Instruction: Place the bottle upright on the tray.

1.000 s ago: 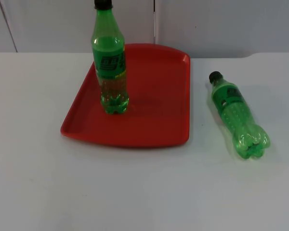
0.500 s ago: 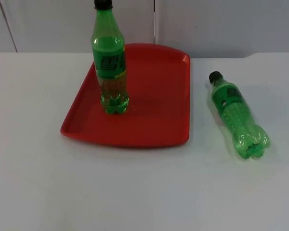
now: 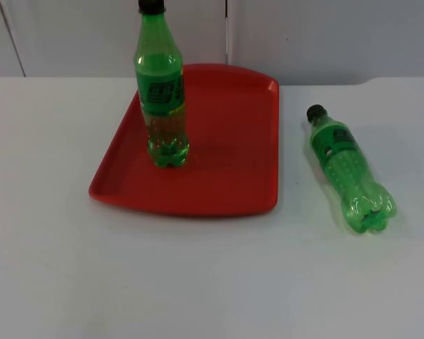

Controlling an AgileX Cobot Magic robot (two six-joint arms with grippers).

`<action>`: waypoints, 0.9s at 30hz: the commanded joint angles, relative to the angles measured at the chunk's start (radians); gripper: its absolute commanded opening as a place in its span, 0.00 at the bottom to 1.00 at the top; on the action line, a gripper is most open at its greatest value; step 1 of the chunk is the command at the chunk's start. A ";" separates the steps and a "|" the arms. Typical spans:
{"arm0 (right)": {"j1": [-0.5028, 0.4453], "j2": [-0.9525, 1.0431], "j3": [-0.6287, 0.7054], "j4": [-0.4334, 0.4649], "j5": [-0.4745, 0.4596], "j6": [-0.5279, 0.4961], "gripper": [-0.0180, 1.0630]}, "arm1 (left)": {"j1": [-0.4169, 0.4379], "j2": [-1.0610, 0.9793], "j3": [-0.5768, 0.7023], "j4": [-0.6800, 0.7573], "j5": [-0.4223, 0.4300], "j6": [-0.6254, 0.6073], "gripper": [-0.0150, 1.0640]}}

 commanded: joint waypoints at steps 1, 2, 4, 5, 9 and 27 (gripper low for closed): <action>-0.007 -0.004 0.003 0.006 -0.002 -0.005 0.99 | -0.005 -0.004 0.005 0.001 0.001 0.005 0.99; -0.007 -0.004 0.003 0.006 -0.002 -0.005 0.99 | -0.005 -0.004 0.005 0.001 0.001 0.005 0.99; -0.007 -0.004 0.003 0.006 -0.004 -0.005 0.99 | -0.005 -0.004 0.005 0.001 0.001 0.005 0.99; -0.007 -0.004 0.003 0.006 -0.004 -0.005 0.99 | -0.005 -0.004 0.005 0.001 0.001 0.005 0.99; -0.007 -0.004 0.000 0.006 -0.007 -0.005 0.99 | -0.005 -0.004 0.005 0.001 0.001 0.005 0.99; -0.007 0.281 -0.172 0.027 -0.070 -0.005 0.99 | -0.005 -0.004 0.005 0.003 0.001 0.005 0.99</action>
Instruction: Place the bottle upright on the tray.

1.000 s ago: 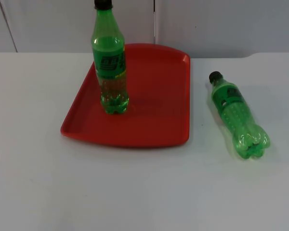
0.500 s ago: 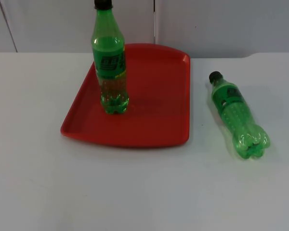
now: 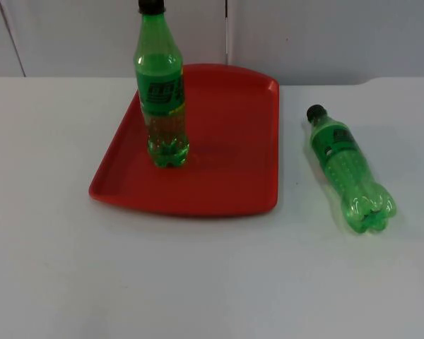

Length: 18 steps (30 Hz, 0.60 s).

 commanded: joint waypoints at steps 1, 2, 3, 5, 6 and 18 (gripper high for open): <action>-0.007 0.080 -0.028 0.006 -0.025 -0.005 0.99 | -0.005 -0.004 0.005 0.003 -0.001 0.003 0.99; -0.007 0.125 -0.040 0.006 -0.030 -0.005 0.99 | -0.005 -0.004 0.005 0.003 -0.001 0.003 0.99; -0.007 0.125 -0.040 0.006 -0.030 -0.005 0.99 | -0.005 -0.004 0.005 0.003 -0.001 0.003 0.99; -0.007 0.209 -0.071 0.011 -0.041 -0.005 0.99 | -0.005 -0.004 0.005 0.003 -0.001 0.003 0.99; -0.007 0.253 -0.090 0.014 -0.046 -0.005 0.99 | -0.005 -0.004 0.005 0.003 -0.001 0.003 0.99; -0.007 0.678 -0.350 0.049 -0.068 -0.014 0.99 | -0.005 -0.004 0.005 0.003 -0.001 0.003 0.99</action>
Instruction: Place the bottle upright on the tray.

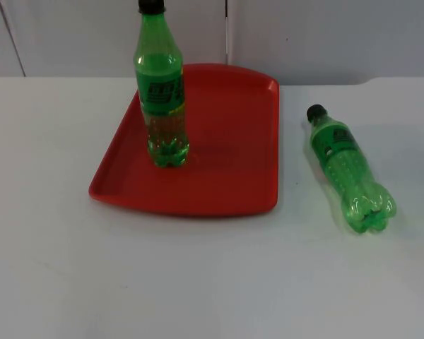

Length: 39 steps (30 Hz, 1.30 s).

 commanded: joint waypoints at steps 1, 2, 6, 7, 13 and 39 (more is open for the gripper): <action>-0.007 0.079 -0.053 0.016 -0.010 -0.009 0.99 | -0.005 -0.004 0.005 0.005 -0.001 0.001 0.99; -0.007 0.114 -0.085 0.018 -0.010 -0.009 0.99 | -0.005 -0.004 0.005 0.005 -0.001 0.001 0.99; -0.006 0.236 -0.176 0.018 0.001 -0.009 0.99 | -0.005 -0.004 0.005 0.005 -0.001 0.001 0.99; -0.006 0.268 -0.207 0.019 0.003 -0.009 0.99 | -0.005 -0.004 0.005 0.005 -0.001 0.001 0.99; -0.004 0.443 -0.344 0.019 0.008 -0.011 0.99 | -0.005 -0.004 0.005 0.005 -0.001 0.001 0.99; 0.292 1.216 -0.996 -0.134 0.205 0.223 0.99 | -0.005 -0.004 0.005 0.007 -0.001 0.001 0.99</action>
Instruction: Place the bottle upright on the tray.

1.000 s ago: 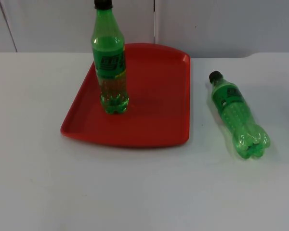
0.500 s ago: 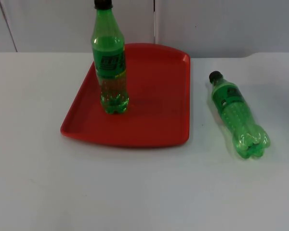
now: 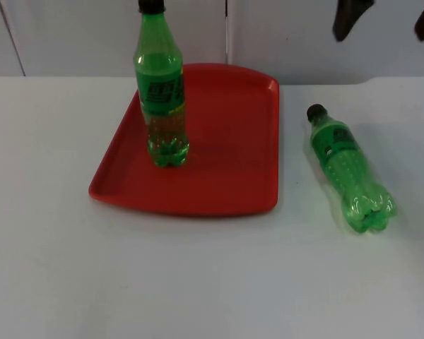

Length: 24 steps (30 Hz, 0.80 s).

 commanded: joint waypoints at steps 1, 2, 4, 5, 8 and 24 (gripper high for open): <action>0.024 0.079 -0.082 -0.030 0.067 0.051 0.99 | -0.005 -0.004 0.005 0.006 -0.001 0.001 0.99; 0.024 0.079 -0.082 -0.030 0.067 0.051 0.99 | -0.005 -0.004 0.005 0.006 -0.001 0.001 0.99; 0.037 0.166 -0.181 -0.038 0.086 0.074 0.99 | -0.005 -0.004 0.005 0.006 -0.001 0.001 0.99; 0.047 0.192 -0.206 -0.038 0.086 0.089 0.99 | -0.005 -0.004 0.005 0.006 -0.001 0.001 0.99; 0.049 0.242 -0.247 -0.047 0.086 0.108 0.99 | -0.005 -0.004 0.005 0.006 -0.001 0.001 0.99; 0.046 0.390 -0.244 -0.054 0.086 0.264 0.98 | -0.005 -0.004 0.005 0.006 -0.001 0.001 0.99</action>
